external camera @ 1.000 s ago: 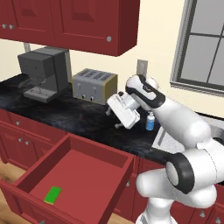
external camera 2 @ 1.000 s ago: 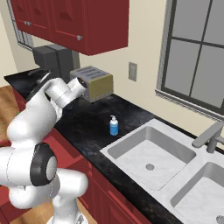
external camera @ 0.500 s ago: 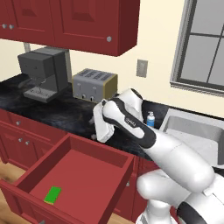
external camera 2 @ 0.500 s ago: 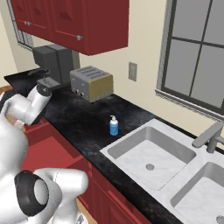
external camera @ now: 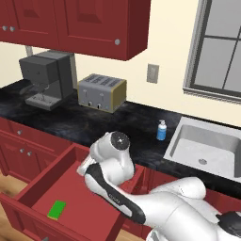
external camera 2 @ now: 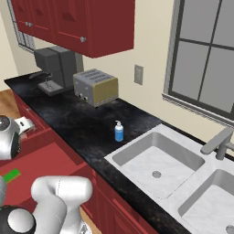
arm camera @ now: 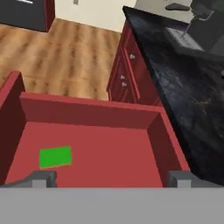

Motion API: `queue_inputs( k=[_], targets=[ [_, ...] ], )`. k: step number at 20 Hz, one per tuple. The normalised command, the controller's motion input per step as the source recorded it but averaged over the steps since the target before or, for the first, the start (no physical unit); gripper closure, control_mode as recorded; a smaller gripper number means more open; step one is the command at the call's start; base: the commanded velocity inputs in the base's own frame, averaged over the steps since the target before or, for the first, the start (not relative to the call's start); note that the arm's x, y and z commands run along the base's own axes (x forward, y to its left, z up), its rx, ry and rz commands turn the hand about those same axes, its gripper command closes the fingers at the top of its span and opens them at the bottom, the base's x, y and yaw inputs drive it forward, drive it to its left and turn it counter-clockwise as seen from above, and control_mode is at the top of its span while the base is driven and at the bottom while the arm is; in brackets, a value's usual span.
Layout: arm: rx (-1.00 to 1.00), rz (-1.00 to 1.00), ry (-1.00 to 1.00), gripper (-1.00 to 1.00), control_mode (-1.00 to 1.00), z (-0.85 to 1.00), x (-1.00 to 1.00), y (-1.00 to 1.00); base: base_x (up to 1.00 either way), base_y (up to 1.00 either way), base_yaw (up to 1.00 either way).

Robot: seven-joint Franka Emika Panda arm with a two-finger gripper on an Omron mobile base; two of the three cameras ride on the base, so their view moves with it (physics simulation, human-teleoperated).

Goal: Restock the sink supplies by placing the sponge and soap dispenser on the counter and next to the sink. Make sure the soap dispenser is upright.

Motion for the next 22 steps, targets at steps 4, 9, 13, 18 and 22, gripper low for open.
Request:
queue_inputs(
  k=[4, 9, 13, 18, 22],
  targets=[
    [0.02, -0.58, 0.39, -1.00, -1.00, -0.24, 0.00, 0.31, 0.00, 0.00, 0.00],
    [0.11, -0.44, 0.40, -1.00, -1.00, -0.29, 0.00, 0.21, 0.00, 0.00, 0.00],
    [0.08, -0.37, 0.39, -1.00, -1.00, -0.53, 0.00, 0.30, 0.00, 0.00, 0.00],
    [0.09, -0.33, 0.27, -1.00, -1.00, -0.81, 0.00, 0.21, 0.00, 0.00, 0.00],
    [0.06, -0.32, 0.08, -1.00, -1.00, -0.64, 0.01, 0.11, 0.00, 0.00, 0.00]
  ],
)
